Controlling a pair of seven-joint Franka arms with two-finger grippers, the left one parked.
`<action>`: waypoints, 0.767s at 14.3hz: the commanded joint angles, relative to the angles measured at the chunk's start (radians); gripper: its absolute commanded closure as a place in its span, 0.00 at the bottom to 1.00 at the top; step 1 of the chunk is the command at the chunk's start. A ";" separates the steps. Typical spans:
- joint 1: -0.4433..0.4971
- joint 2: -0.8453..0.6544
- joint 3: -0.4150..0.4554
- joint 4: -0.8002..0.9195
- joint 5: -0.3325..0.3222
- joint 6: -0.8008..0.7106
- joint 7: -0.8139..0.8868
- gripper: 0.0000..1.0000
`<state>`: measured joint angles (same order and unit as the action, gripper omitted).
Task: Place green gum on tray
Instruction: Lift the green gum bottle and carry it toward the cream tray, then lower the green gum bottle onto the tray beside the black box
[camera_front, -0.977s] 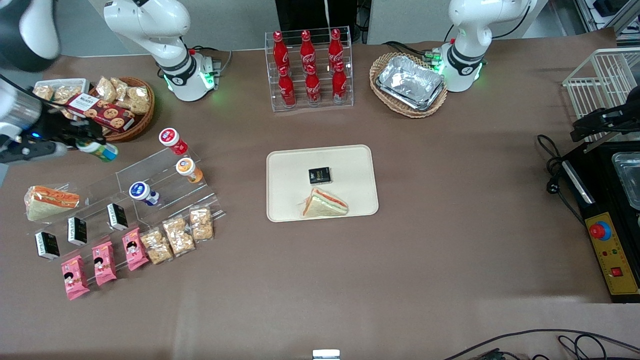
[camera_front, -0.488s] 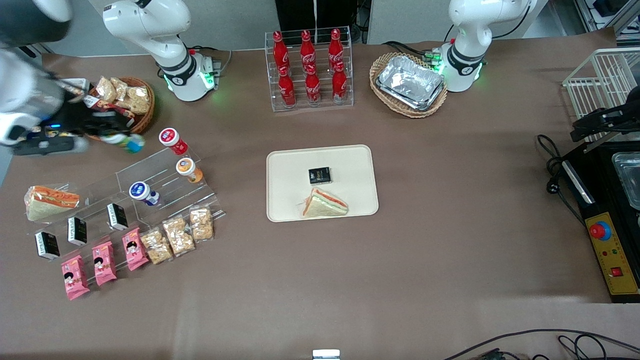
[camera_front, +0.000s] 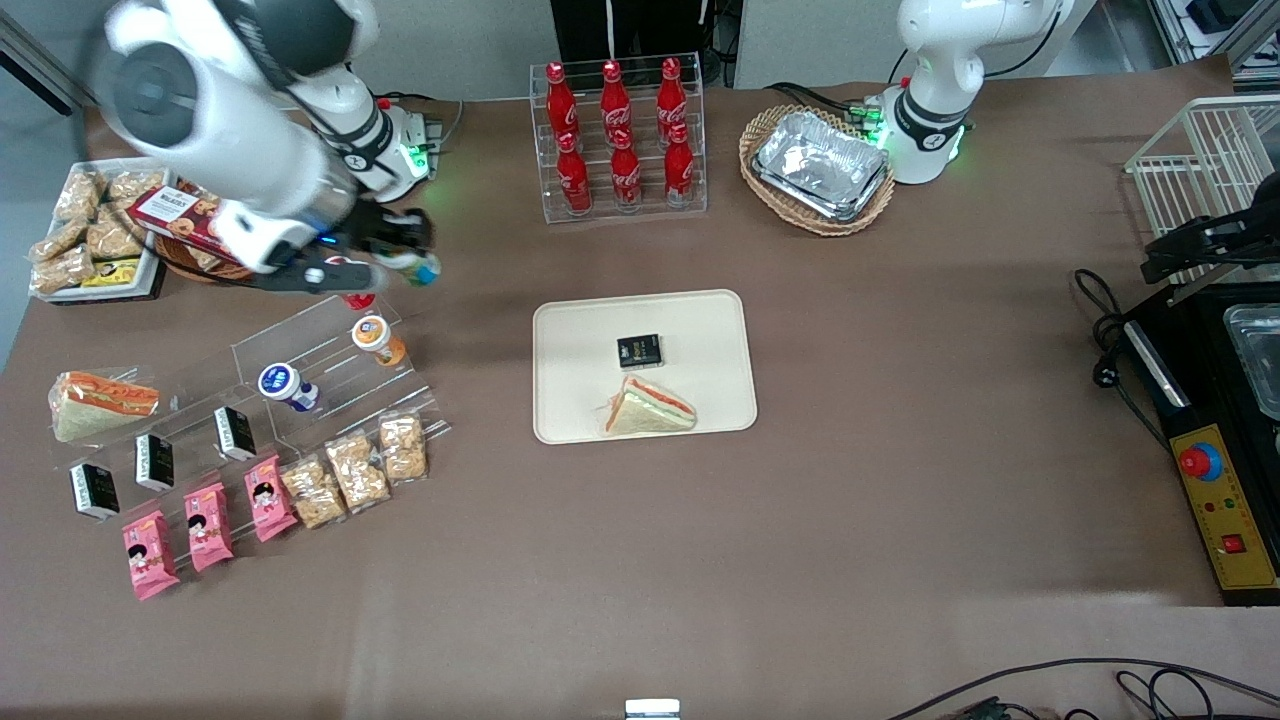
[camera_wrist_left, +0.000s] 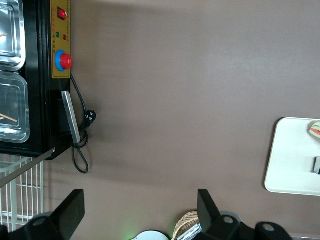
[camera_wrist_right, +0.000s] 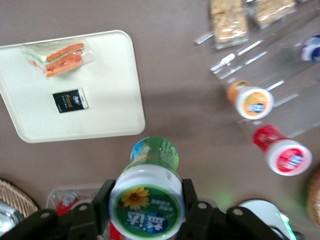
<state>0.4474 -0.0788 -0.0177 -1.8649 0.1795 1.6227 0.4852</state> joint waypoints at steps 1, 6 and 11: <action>0.128 -0.007 -0.013 -0.221 0.024 0.301 0.125 0.94; 0.243 0.131 -0.015 -0.318 0.024 0.569 0.208 0.94; 0.304 0.307 -0.013 -0.316 0.026 0.749 0.227 0.94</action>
<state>0.7137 0.1384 -0.0199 -2.1959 0.1842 2.2921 0.6955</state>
